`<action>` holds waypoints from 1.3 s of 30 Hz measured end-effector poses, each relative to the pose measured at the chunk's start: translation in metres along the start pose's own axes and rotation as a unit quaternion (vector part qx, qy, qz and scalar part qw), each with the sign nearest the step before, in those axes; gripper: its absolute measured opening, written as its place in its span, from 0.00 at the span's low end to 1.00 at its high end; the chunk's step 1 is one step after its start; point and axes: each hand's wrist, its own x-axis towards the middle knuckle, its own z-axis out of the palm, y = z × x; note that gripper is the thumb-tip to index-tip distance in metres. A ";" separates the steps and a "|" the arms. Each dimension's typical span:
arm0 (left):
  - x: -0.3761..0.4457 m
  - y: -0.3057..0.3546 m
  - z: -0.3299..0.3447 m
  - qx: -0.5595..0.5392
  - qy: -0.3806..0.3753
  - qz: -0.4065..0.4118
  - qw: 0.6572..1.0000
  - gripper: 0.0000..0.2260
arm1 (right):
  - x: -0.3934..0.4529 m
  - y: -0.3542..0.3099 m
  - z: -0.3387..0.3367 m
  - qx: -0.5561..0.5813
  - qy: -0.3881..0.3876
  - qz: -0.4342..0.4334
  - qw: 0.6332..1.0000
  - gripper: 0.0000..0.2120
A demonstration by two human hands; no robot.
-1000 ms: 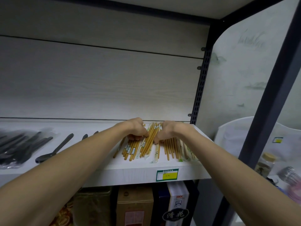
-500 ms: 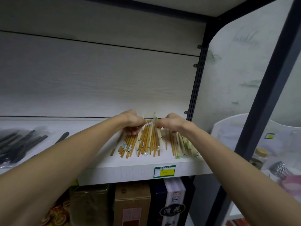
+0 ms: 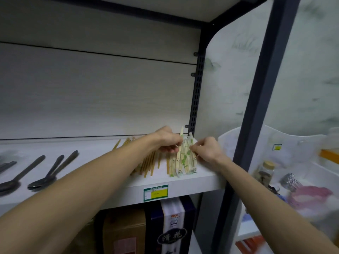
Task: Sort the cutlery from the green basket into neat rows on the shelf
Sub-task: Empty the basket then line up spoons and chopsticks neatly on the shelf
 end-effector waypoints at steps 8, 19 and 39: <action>0.010 -0.014 0.020 0.167 0.081 0.018 0.983 0.11 | -0.001 0.004 0.012 -0.161 0.038 -0.066 0.984 0.17; 0.011 -0.032 0.030 0.394 0.075 0.178 0.899 0.15 | -0.002 0.007 0.018 -0.256 0.047 -0.126 0.957 0.12; -0.002 -0.040 0.023 0.413 -0.046 0.100 0.904 0.29 | -0.003 0.003 0.025 -0.244 -0.076 -0.203 0.945 0.17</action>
